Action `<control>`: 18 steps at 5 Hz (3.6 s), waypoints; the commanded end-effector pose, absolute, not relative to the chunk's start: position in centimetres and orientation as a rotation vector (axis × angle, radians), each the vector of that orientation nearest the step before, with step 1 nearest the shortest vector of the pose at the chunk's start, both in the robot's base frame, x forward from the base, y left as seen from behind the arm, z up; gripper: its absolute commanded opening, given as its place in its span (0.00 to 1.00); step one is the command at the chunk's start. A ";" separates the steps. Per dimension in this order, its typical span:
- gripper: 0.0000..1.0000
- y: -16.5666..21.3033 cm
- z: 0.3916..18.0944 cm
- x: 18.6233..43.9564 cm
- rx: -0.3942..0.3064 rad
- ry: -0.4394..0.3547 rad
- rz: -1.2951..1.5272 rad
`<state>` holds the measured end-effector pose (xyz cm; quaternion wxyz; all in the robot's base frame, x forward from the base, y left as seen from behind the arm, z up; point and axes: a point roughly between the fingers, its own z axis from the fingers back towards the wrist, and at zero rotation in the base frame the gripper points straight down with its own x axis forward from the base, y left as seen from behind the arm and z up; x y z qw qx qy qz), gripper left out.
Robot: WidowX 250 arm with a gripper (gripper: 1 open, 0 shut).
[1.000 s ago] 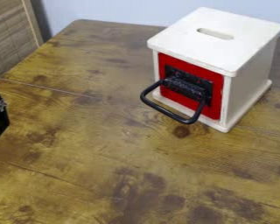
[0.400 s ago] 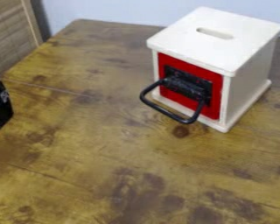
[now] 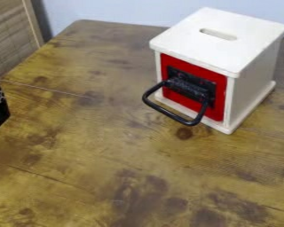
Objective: Close the drawer
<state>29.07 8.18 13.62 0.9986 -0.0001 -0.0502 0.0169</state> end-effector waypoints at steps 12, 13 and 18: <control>1.00 -10.6 16.8 45.4 -0.028 -0.183 -0.869; 1.00 -12.5 17.3 44.7 -0.011 -0.197 -0.969; 1.00 -8.5 16.3 44.5 -0.061 -0.157 -0.851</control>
